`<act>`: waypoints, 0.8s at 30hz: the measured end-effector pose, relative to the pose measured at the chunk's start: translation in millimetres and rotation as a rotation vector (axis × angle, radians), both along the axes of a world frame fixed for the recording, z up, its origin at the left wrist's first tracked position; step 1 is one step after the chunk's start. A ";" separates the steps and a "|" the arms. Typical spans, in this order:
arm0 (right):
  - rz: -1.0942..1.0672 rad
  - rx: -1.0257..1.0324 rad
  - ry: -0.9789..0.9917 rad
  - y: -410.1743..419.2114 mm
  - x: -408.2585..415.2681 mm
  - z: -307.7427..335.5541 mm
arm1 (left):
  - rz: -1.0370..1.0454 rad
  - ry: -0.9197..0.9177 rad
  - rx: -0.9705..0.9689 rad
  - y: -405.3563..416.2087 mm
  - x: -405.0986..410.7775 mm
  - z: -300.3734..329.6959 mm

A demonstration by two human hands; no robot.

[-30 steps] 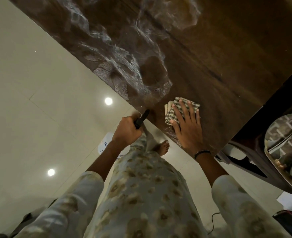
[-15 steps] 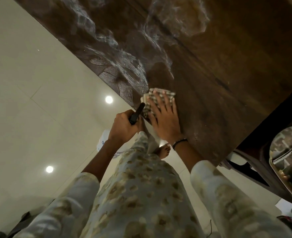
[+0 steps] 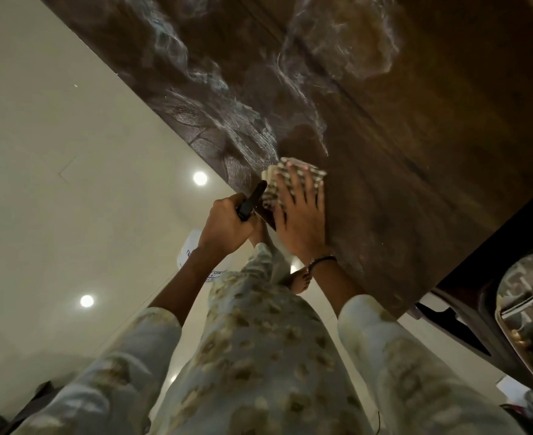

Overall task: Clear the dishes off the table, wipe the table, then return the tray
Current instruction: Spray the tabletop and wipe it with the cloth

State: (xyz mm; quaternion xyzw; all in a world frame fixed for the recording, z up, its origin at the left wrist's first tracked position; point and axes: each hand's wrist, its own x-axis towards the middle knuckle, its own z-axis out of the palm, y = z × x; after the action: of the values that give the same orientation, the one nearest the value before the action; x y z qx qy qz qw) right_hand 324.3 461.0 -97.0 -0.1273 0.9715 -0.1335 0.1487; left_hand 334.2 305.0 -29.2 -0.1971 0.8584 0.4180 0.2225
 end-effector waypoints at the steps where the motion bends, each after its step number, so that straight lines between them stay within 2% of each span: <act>1: 0.068 -0.012 -0.002 -2.7 8.5 -0.1 | 0.009 -0.007 -0.004 -0.5 0.0 -1.7; 4: 0.243 -0.041 -0.005 20.3 30.5 3.2 | 0.010 -0.027 -0.008 -1.5 -2.3 -1.5; 6: 0.278 -0.024 -0.008 51.7 37.8 4.1 | -0.001 -0.009 0.011 3.3 -1.3 -1.5; 9: 0.185 0.040 -0.031 69.7 24.9 7.8 | -0.008 0.003 0.028 4.3 -2.5 -3.3; 13: 0.036 0.057 0.001 25.8 -12.7 5.3 | 0.009 -0.003 0.015 2.6 -6.6 -9.5; 18: 0.138 0.002 -0.023 -10.6 -7.2 -0.5 | 0.002 0.003 0.018 3.8 -16.5 -9.3; 22: 0.262 -0.033 -0.016 35.7 15.1 -1.9 | -0.049 -0.004 0.010 8.7 -29.2 -7.6; 24: 0.195 0.005 -0.029 62.6 14.8 -0.1 | -0.101 -0.026 0.037 15.4 -38.4 -4.3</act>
State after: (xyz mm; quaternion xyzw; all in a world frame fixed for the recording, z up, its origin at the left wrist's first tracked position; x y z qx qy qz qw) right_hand 339.1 523.6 -97.1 -0.2189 0.9526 -0.1177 0.1752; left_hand 295.9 320.4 -33.6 -0.1548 0.8564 0.4196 0.2579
